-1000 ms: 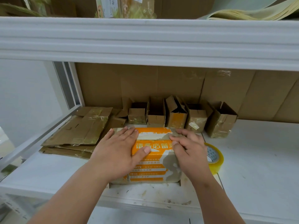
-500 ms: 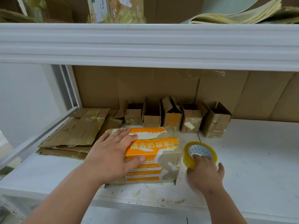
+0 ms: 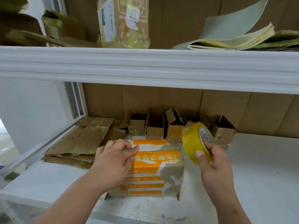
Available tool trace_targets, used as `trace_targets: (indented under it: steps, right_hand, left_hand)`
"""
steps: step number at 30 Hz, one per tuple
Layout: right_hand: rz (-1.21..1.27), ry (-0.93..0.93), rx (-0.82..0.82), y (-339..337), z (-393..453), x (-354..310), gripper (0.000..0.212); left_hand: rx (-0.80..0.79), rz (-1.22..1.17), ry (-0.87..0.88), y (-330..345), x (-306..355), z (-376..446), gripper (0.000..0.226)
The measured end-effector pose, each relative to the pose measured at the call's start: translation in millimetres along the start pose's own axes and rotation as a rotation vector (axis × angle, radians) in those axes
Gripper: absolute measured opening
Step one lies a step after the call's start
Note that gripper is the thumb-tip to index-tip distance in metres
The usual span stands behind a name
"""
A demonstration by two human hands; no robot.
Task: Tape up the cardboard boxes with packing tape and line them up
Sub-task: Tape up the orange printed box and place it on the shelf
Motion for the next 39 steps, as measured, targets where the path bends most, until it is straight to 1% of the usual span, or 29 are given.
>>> trace_targets:
  steps: [2, 4, 6, 9, 11, 12, 14, 17, 20, 24, 25, 29, 35, 39]
  right_hand:
    - [0.04, -0.118, -0.044, 1.4, -13.1, -33.4, 0.02]
    - [0.0, -0.247, -0.071, 7.0, -26.1, -60.9, 0.024]
    - [-0.067, -0.37, -0.094, 19.5, -37.0, -76.0, 0.018]
    - [-0.172, -0.489, -0.171, 47.0, -52.5, -90.3, 0.014]
    - [-0.248, -0.539, -0.228, 64.9, -60.9, -96.4, 0.017]
    - [-0.288, -0.554, -0.261, 73.0, -64.1, -96.6, 0.018]
    - [-0.354, -0.57, -0.315, 85.6, -70.4, -95.7, 0.022]
    - [-0.384, -0.581, -0.336, 93.6, -77.0, -93.9, 0.025]
    - [-0.398, -0.601, -0.34, 98.0, -81.3, -95.2, 0.028]
    - [-0.407, -0.633, -0.36, 100.2, -86.2, -101.6, 0.029]
    - [-0.412, -0.638, -0.37, 101.1, -87.4, -103.4, 0.03]
    - [-0.491, -0.615, -0.426, 106.3, -87.6, -110.6, 0.037]
    - [-0.602, -0.616, -0.476, 111.4, -78.0, -115.3, 0.026]
    - [-0.704, -0.601, -0.513, 111.6, -69.7, -113.1, 0.026]
  left_hand:
    - [0.018, -0.038, -0.018, -3.8, -1.9, 0.4, 0.045]
    - [0.046, -0.083, -0.038, -7.5, -4.4, -1.2, 0.044]
    - [0.101, -0.155, -0.051, -13.5, -4.6, -5.8, 0.038]
    - [0.151, -0.248, -0.066, -19.0, -11.5, -10.8, 0.028]
    - [0.137, -0.369, -0.091, -19.5, -21.1, -12.7, 0.024]
    - [0.134, -0.485, -0.115, -19.7, -25.8, -14.5, 0.027]
    - [0.183, -0.701, -0.135, -25.0, -30.9, -19.2, 0.034]
    - [0.247, -0.839, -0.084, -33.0, -28.4, -25.2, 0.043]
    - [0.288, -0.881, -0.063, -33.5, -29.2, -29.2, 0.038]
    - [0.349, -0.939, -0.131, -34.7, -38.0, -36.6, 0.012]
    - [0.376, -0.956, -0.143, -36.5, -40.7, -38.5, 0.009]
    - [0.445, -0.983, -0.177, -38.1, -50.2, -45.0, 0.015]
    - [0.482, -1.013, -0.239, -27.8, -58.2, -47.3, 0.016]
    - [0.518, -0.974, -0.277, -26.4, -58.5, -48.7, 0.017]
Point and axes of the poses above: each hand's wrist, its own z-axis towards the middle knuckle, its own y-axis out of the palm, x = y × z, the point moved 9 cm from there along z, towards the middle knuckle, and after that the axes turned 11 degrees about y, right-handed, at the moved point
